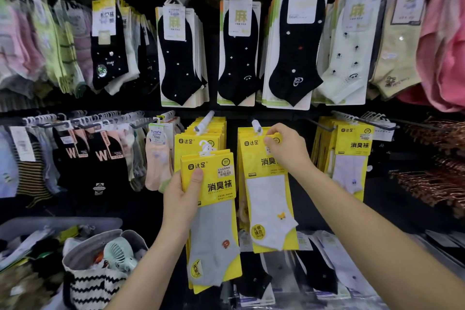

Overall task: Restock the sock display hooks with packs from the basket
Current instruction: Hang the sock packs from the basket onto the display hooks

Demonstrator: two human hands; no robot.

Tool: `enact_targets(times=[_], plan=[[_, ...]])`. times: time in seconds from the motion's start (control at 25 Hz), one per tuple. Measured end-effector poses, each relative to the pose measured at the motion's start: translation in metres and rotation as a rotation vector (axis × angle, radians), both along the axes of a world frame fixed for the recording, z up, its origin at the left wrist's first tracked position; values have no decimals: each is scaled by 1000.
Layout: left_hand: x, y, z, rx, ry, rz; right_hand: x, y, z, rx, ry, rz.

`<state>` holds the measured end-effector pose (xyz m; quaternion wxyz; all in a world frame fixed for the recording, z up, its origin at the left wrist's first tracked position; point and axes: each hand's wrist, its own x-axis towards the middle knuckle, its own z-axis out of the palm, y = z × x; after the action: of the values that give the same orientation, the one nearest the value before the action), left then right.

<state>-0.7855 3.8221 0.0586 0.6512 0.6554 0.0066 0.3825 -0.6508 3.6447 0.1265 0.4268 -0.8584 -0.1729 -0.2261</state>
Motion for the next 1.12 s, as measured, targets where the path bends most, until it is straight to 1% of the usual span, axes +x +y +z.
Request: enact_targets(times=[0.08,0.16,0.2,0.28,0.32,0.36,0.44,0.52,0.68,0.76,0.92,1.04,1.12], plan=[[2,-3,1,0,20,-14,2,2,-4,-28,-20,-13],[6,-8,2,-13,47,-19,1,-1,-6,-5,3,-28],[9,-11,3,-25,61,-22,-1,-5,-8,16,7,-47],[15,-19,4,-45,80,-41,-8,-10,-13,101,-57,-74],[18,-23,3,-51,84,-52,-14,-11,-17,155,-85,-35],[21,-27,4,-53,85,-65,-22,-10,-20,201,-68,47],[27,-37,4,-42,79,-91,-35,-5,-26,194,34,204],[32,-45,3,-29,77,-107,-40,-4,-29,181,69,236],[41,-49,-2,-36,62,-106,-33,-17,-25,382,201,261],[42,-43,-5,-35,72,-57,-27,-23,-25,382,212,230],[38,-22,-7,-83,29,22,-13,-25,-14,394,150,106],[30,-6,-4,-59,-17,46,-3,-17,-5,308,113,41],[24,0,-3,-53,-9,31,0,-9,-6,257,109,33]])
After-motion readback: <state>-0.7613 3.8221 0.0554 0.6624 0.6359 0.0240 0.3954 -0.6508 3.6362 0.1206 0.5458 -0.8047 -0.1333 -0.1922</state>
